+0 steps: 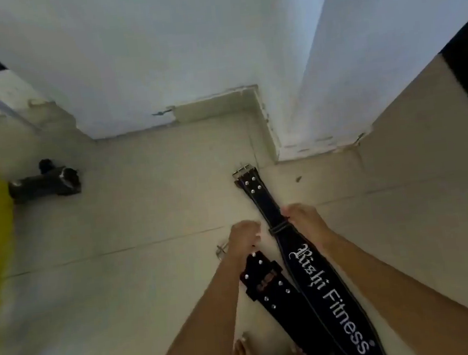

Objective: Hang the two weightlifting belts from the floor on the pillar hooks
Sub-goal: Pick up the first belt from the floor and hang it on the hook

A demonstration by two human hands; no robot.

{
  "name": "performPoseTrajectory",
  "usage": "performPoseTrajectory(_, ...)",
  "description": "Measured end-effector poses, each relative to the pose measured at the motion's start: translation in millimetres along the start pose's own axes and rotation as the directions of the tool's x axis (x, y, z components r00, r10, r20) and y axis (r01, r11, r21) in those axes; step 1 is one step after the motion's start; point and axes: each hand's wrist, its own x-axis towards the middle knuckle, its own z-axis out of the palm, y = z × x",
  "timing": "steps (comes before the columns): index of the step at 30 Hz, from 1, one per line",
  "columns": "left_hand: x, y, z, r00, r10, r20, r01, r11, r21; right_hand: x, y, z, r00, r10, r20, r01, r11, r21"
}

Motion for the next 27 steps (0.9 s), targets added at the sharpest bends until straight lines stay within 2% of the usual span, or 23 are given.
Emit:
performPoseTrajectory(3,105,-21,21,1.000,0.014,0.010,-0.015,0.998,0.066,96,38,21,0.997,-0.070,-0.015,0.069,0.995,-0.066)
performPoseTrajectory(5,167,-31,34,0.999,0.031,-0.010,-0.030,0.999,0.044,148,58,27,0.999,-0.037,-0.025,0.035,0.997,-0.075)
performPoseTrajectory(8,220,-39,48,0.988,0.099,-0.122,-0.114,0.986,-0.123,190,84,30,0.999,0.001,0.052,0.004,0.996,-0.090)
performPoseTrajectory(10,232,-38,54,0.986,0.104,-0.128,-0.130,0.968,-0.213,195,89,29,0.993,0.016,0.115,-0.010,0.999,-0.047)
performPoseTrajectory(12,216,-32,56,0.986,0.112,-0.122,-0.144,0.945,-0.294,182,82,26,0.997,-0.001,0.072,-0.001,0.999,0.038)
performPoseTrajectory(15,143,-4,55,0.989,0.134,-0.062,-0.147,0.929,-0.340,129,50,8,0.999,-0.037,-0.005,0.037,0.989,0.141)
performPoseTrajectory(18,42,32,57,0.988,0.153,-0.011,-0.150,0.953,-0.263,39,3,-29,0.998,-0.023,-0.055,0.034,0.980,0.196)
performPoseTrajectory(20,-48,60,63,0.980,0.183,0.077,-0.168,0.970,-0.174,-40,-38,-63,0.999,-0.003,-0.049,0.016,0.964,0.264)
performPoseTrajectory(23,-206,114,76,0.941,0.289,0.174,-0.266,0.954,-0.140,-177,-110,-120,0.997,-0.039,-0.070,0.060,0.941,0.332)
performPoseTrajectory(27,-390,184,91,0.851,0.518,0.090,-0.481,0.836,-0.266,-345,-190,-175,0.964,-0.226,-0.138,0.263,0.880,0.395)
